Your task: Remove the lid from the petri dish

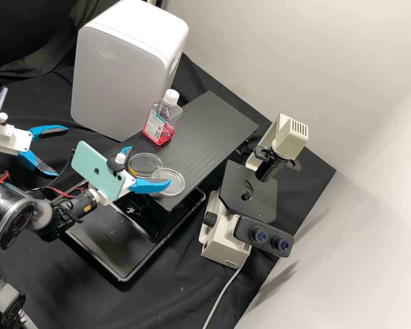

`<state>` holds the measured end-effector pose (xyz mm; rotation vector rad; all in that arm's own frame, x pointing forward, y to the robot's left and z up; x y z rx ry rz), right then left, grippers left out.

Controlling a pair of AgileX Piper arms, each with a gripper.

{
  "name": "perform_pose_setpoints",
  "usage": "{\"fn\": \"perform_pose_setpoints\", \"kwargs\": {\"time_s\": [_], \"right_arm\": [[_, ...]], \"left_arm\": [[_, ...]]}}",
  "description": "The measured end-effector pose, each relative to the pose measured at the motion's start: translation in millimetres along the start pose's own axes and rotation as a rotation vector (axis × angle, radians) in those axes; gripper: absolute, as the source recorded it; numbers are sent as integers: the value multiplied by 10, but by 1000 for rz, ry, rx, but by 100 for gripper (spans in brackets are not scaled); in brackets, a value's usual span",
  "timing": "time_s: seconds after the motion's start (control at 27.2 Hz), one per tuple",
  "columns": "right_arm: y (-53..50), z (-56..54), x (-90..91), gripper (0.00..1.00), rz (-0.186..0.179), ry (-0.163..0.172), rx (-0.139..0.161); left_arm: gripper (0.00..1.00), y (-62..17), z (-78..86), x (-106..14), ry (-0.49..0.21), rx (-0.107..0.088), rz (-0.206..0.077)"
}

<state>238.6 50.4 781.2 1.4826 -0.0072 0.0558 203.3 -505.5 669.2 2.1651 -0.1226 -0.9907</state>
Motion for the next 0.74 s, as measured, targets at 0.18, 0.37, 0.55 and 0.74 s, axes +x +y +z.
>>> {"fn": "perform_pose_setpoints", "kwargs": {"time_s": [0.18, 0.37, 0.55, 0.74], "right_arm": [[128, -3, -150, 100, 37, 15, 9], [201, -10, -315, 100, 53, 41, 16], [213, -58, -511, 100, 71, 50, 67], [222, -24, -704, 100, 82, 36, 135]], "left_arm": [[100, 80, 38, -134, 94, 32, 43], [100, 113, 51, -162, 93, 33, 59], [100, 112, 63, -160, 91, 32, 58], [100, 112, 62, -160, 92, 31, 59]]}}
